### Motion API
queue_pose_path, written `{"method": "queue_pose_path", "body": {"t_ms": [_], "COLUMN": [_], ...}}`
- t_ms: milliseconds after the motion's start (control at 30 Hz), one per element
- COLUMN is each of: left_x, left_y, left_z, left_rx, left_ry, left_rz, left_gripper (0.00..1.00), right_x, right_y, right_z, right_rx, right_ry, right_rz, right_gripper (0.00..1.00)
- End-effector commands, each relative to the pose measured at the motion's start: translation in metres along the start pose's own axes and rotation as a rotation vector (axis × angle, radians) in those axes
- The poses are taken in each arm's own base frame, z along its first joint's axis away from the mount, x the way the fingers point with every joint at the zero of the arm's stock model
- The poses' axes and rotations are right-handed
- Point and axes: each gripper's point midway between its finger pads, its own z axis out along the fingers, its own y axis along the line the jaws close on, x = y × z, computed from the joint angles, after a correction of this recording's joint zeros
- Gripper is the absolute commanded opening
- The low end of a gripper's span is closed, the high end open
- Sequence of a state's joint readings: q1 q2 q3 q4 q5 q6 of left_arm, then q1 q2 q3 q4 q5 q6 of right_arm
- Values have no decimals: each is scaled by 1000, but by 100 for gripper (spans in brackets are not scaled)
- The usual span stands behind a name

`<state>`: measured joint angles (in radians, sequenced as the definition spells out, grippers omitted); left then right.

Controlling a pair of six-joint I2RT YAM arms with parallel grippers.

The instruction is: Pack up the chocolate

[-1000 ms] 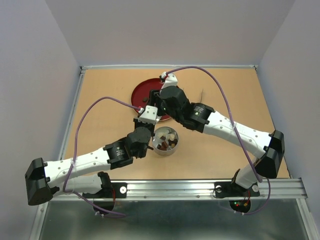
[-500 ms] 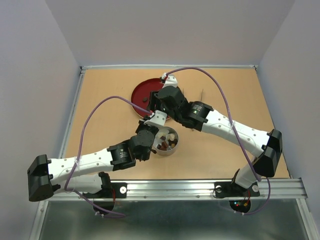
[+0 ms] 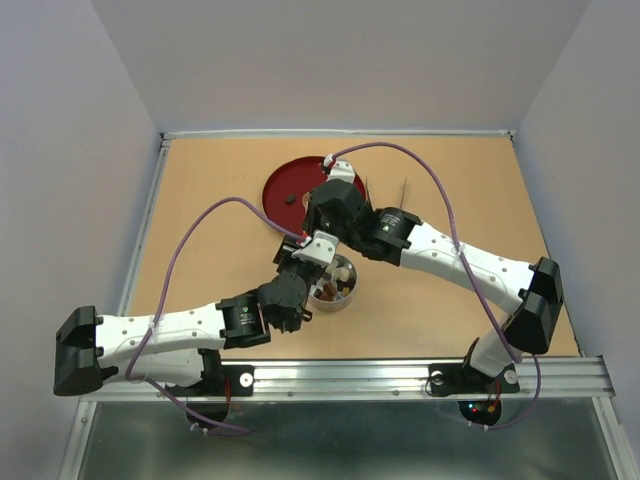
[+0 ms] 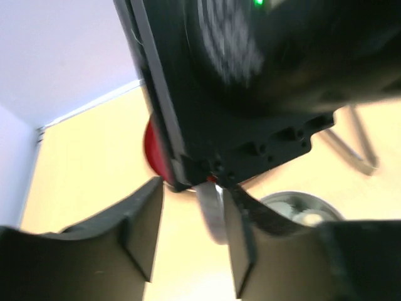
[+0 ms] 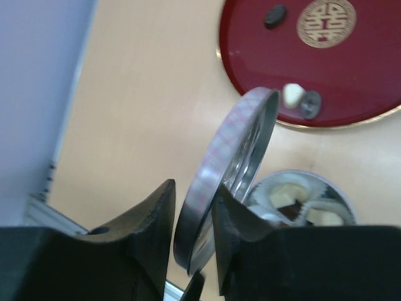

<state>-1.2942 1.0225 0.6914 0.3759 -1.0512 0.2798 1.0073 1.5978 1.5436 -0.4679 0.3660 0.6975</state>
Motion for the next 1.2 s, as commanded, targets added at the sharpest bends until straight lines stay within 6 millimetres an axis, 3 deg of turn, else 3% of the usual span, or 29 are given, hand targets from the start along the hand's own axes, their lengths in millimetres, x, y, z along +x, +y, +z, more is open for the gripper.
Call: {"method": "queue_pose_path", "body": {"t_ms": [0, 167, 233, 367, 467, 667, 700, 867, 1067, 1167], "left_x": [-21, -21, -26, -18, -12, 7, 5, 19, 39, 51], "left_y": [-4, -4, -2, 7, 17, 17, 6, -10, -34, -41], "left_z": [-8, -15, -20, -28, -33, -22, -23, -14, -13, -16], "left_rx": [46, 104, 136, 157, 155, 213, 295, 421, 522, 541], "left_ry": [-67, -76, -95, -93, -83, -16, -6, 42, 164, 208], "left_rz": [-109, -172, -232, -307, -391, -536, -584, -700, -812, -862], "left_gripper": [58, 70, 71, 73, 76, 78, 78, 77, 77, 77], "right_x": [21, 17, 9, -1, 10, 9, 10, 15, 23, 41], "right_y": [-41, -46, -46, -43, -56, -63, -63, -70, -69, -79], "right_z": [6, 7, 8, 5, 2, -27, -31, -47, -51, -51], "right_rx": [133, 155, 153, 125, 112, 3, -20, -68, -148, -168], "right_ry": [41, 21, -1, -26, 6, -13, -3, -8, -5, 24], "right_rz": [-82, -81, -76, -75, -63, 20, 28, 78, 160, 200], "right_gripper": [22, 12, 11, 9, 9, 9, 9, 9, 8, 8]}}
